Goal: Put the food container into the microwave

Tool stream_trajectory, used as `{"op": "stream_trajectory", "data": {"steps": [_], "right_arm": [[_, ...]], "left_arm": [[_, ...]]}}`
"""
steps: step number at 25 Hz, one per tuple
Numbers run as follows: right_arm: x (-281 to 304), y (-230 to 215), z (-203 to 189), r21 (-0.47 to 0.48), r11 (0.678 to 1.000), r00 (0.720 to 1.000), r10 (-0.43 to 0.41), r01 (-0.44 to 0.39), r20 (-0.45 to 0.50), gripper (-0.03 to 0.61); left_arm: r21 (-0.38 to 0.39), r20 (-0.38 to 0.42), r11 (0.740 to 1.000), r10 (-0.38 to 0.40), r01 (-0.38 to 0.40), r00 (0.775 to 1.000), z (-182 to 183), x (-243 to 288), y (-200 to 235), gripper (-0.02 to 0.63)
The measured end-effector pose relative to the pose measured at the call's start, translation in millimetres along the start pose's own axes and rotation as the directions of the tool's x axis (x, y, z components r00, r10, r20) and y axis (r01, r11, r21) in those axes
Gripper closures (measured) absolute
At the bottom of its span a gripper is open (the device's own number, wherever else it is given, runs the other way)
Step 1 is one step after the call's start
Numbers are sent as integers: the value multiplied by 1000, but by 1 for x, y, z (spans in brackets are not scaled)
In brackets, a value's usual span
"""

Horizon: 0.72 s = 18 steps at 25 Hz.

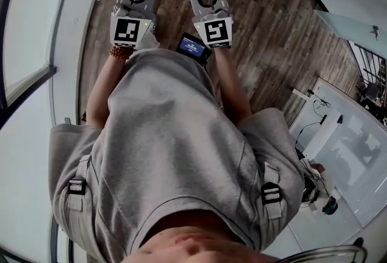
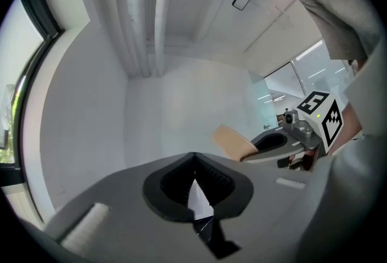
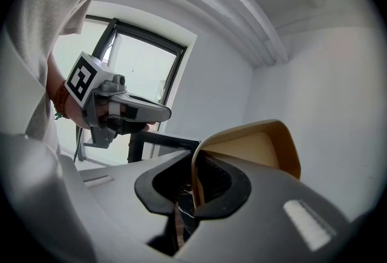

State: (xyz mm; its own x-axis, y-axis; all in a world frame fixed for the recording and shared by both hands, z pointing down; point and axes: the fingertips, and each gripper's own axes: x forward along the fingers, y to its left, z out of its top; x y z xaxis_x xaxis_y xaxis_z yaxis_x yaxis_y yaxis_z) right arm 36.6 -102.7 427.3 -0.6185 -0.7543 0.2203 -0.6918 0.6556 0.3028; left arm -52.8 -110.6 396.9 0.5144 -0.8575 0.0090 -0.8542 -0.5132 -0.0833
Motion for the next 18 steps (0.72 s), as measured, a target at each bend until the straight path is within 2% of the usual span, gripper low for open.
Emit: {"op": "stream_trajectory", "data": {"steps": [8, 14, 18], "right_arm": [[47, -13, 1, -40, 999, 999, -18, 16, -40, 534], [79, -20, 13, -39, 998, 998, -42, 41, -39, 534], [95, -12, 21, -64, 998, 998, 0, -4, -61, 534]], "left_arm": [[28, 66, 996, -81, 80, 995, -1, 42, 32, 612], [14, 87, 995, -98, 97, 991, 2, 56, 56, 612], [-2, 83, 994, -111, 112, 990, -3, 58, 61, 612]]}}
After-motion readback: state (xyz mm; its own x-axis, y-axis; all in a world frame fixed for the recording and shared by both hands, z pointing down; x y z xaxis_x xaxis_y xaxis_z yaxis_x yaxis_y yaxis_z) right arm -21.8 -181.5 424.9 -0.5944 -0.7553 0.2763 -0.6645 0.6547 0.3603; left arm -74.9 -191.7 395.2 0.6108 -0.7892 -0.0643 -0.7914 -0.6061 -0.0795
